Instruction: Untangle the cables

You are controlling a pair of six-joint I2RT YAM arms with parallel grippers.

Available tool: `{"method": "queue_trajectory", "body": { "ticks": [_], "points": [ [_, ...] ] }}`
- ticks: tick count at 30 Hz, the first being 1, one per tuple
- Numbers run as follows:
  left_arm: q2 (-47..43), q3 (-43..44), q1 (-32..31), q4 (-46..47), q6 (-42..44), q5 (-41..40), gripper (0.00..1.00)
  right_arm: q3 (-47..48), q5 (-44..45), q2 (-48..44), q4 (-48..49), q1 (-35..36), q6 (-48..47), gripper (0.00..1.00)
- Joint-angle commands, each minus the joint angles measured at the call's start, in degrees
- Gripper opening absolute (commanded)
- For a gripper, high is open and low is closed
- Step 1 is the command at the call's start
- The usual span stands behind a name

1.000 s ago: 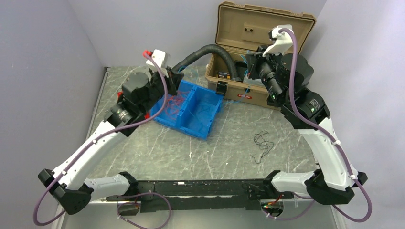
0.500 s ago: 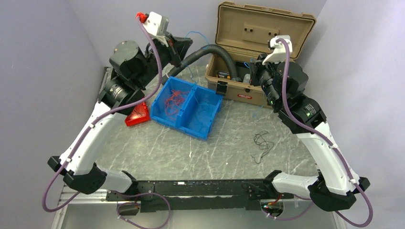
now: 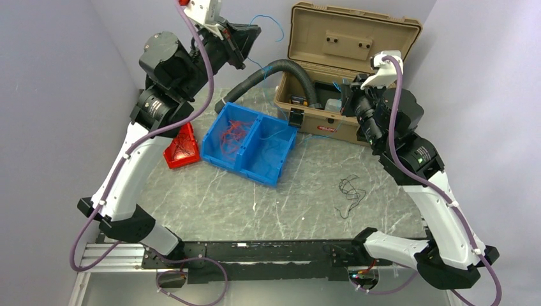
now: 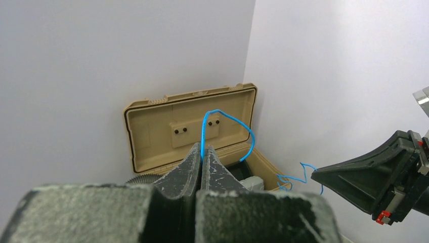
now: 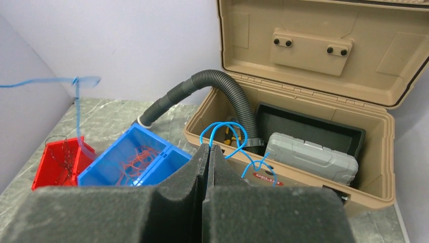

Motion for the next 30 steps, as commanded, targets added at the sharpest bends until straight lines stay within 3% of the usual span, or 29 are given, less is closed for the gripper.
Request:
{"method": "queue_trajectory", "body": {
  "ticks": [1, 19, 30],
  "points": [
    [-1.78, -2.33, 0.69, 3.21, -0.11, 0.48, 0.0, -0.13, -0.57, -0.55, 2.29, -0.23, 0.43, 0.0],
    [-6.6, -39.24, 3.68, 17.39, -5.88, -0.56, 0.0, -3.0, -0.45, -2.31, 2.05, -0.43, 0.6, 0.0],
    [0.93, -34.45, 3.88, 11.48, -4.86, 0.06, 0.0, -4.36, -0.48, -3.25, 1.98, -0.68, 0.93, 0.0]
  ]
}}
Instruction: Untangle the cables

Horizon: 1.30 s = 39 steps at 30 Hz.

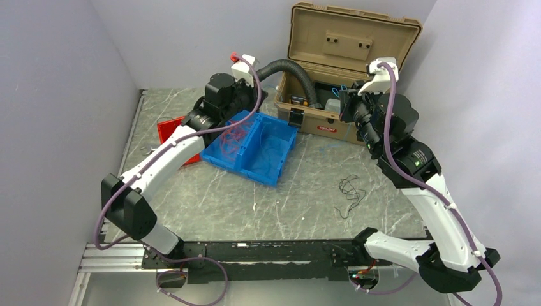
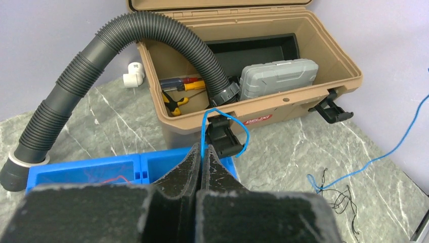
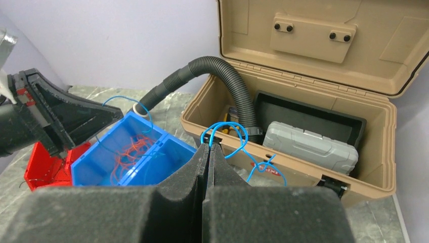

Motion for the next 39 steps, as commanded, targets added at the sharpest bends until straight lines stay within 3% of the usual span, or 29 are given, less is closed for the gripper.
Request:
{"method": "queue_trajectory", "body": {
  "ticks": [1, 8, 18, 20, 23, 25, 34, 39],
  "points": [
    [1.47, 4.57, 0.24, -0.98, -0.49, -0.47, 0.0, -0.53, -0.05, -1.57, 1.61, -0.33, 0.8, 0.0],
    [4.5, -2.49, 0.17, -3.86, -6.03, -4.2, 0.0, -2.05, -0.48, -2.06, 2.04, -0.56, 1.24, 0.0],
    [16.28, 0.4, -1.75, -11.19, -7.22, -2.29, 0.0, -2.24, -3.18, -0.3, 2.18, -0.86, 2.0, 0.0],
    [17.41, 1.44, -1.77, -12.5, -6.87, -1.81, 0.14, -1.22, -5.08, 0.54, 2.21, -0.84, 1.88, 0.0],
    [14.68, 0.24, -1.72, -11.71, -6.12, -1.86, 0.57, 1.15, -7.78, 2.07, 1.78, -0.8, 1.79, 0.0],
    [11.32, -2.1, -1.75, -9.98, -5.65, -1.62, 0.67, 2.66, -10.6, 3.12, 1.74, -0.86, 1.69, 0.0],
    [-4.41, -7.17, 0.7, -13.21, -4.47, 1.77, 0.76, 8.82, -23.52, 10.6, 3.82, -0.84, 4.42, 0.0],
    [-13.78, -11.85, 3.83, -19.2, -3.68, -1.44, 0.79, 12.83, -28.8, 15.72, 5.59, -0.86, 5.91, 0.0]
  ]
}}
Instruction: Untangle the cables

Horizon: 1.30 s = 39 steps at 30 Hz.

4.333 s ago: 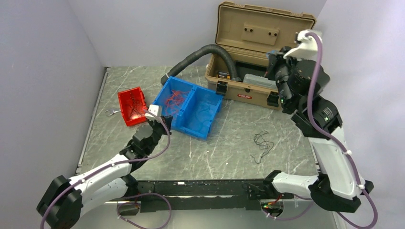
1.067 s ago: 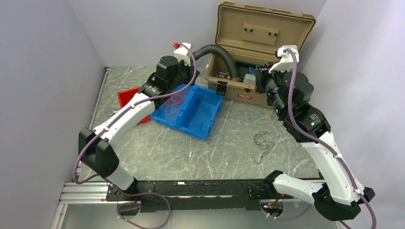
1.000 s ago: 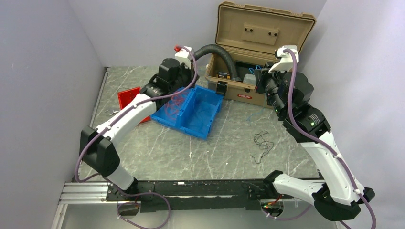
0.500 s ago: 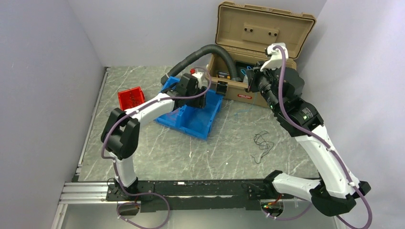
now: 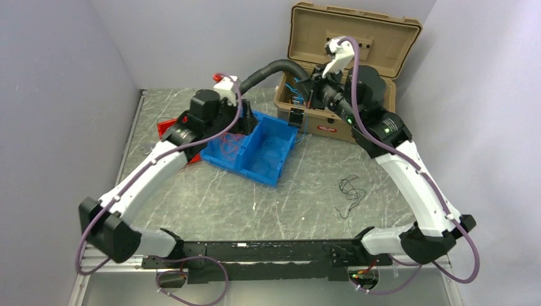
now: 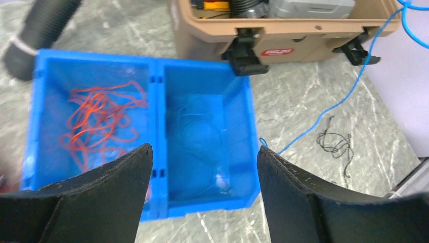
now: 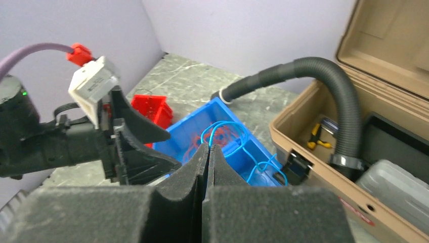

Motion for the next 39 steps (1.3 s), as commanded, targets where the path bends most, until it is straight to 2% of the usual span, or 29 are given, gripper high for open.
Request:
{"method": "queue_trajectory", "body": {
  "ticks": [1, 7, 11, 15, 18, 22, 30, 34, 39],
  "points": [
    [-8.54, -5.39, 2.46, -5.16, 1.15, -2.24, 0.8, 4.57, -6.51, 3.69, 4.7, -0.16, 2.33, 0.0],
    [-18.57, -10.97, 3.14, -8.81, 1.29, -2.6, 0.84, 2.55, -8.09, 8.56, 9.84, -0.15, 4.26, 0.0],
    [-23.78, -13.6, 3.23, -11.86, 3.31, -4.67, 0.89, -2.41, -6.67, 10.99, 13.51, -0.33, 5.42, 0.0],
    [-27.56, -15.14, 3.31, -12.87, 5.48, -4.75, 0.99, -7.66, -5.18, 14.24, 15.93, -0.82, 6.19, 0.0],
    [-29.55, -15.7, 3.32, -13.33, 6.71, -7.8, 1.0, -11.81, -4.28, 17.19, 17.69, -1.16, 7.06, 0.0],
    [-31.71, -17.21, 3.29, -12.1, 7.32, -9.0, 0.99, -13.97, -1.75, 24.0, 15.81, -1.22, 8.54, 0.0],
    [-34.5, -19.58, 3.34, -10.51, 8.7, -7.91, 0.99, -11.17, 1.82, 37.22, 9.53, -0.68, 7.47, 0.0],
    [-34.95, -20.31, 3.32, -10.25, 8.98, -7.88, 0.99, -10.22, 0.48, 38.43, 8.06, 0.56, 6.06, 0.0],
    [-35.67, -21.17, 3.34, -9.93, 9.2, -7.85, 0.99, -10.5, -0.46, 33.22, 7.4, 2.53, 4.29, 0.0]
  ]
}}
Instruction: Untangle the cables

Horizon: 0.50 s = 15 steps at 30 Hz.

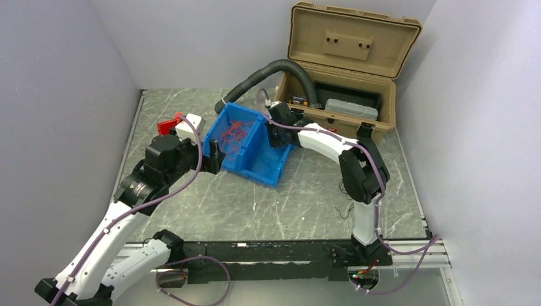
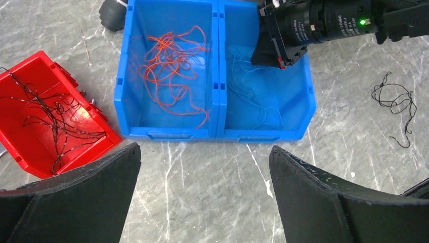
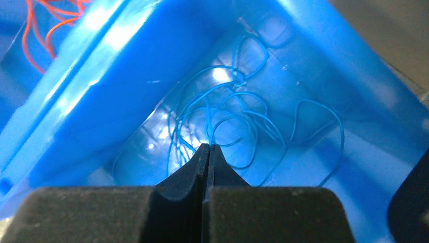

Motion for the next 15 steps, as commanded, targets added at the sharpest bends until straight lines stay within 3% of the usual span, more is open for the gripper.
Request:
{"method": "queue_trajectory", "body": {
  "ticks": [1, 13, 15],
  "points": [
    [-1.39, -0.98, 0.18, 2.58, 1.09, -0.42, 0.99, 2.69, -0.66, -7.51, -1.37, 2.21, -2.36, 0.0],
    [-0.36, -1.39, 0.17, 3.07, 1.33, 0.97, 0.99, 4.79, -1.17, -11.5, -4.12, 5.6, -1.97, 0.0],
    [-0.15, -1.33, 0.21, 2.8, 1.32, 1.11, 0.99, 5.55, 0.51, -10.8, -4.89, 5.58, -2.06, 0.09]
  ]
}}
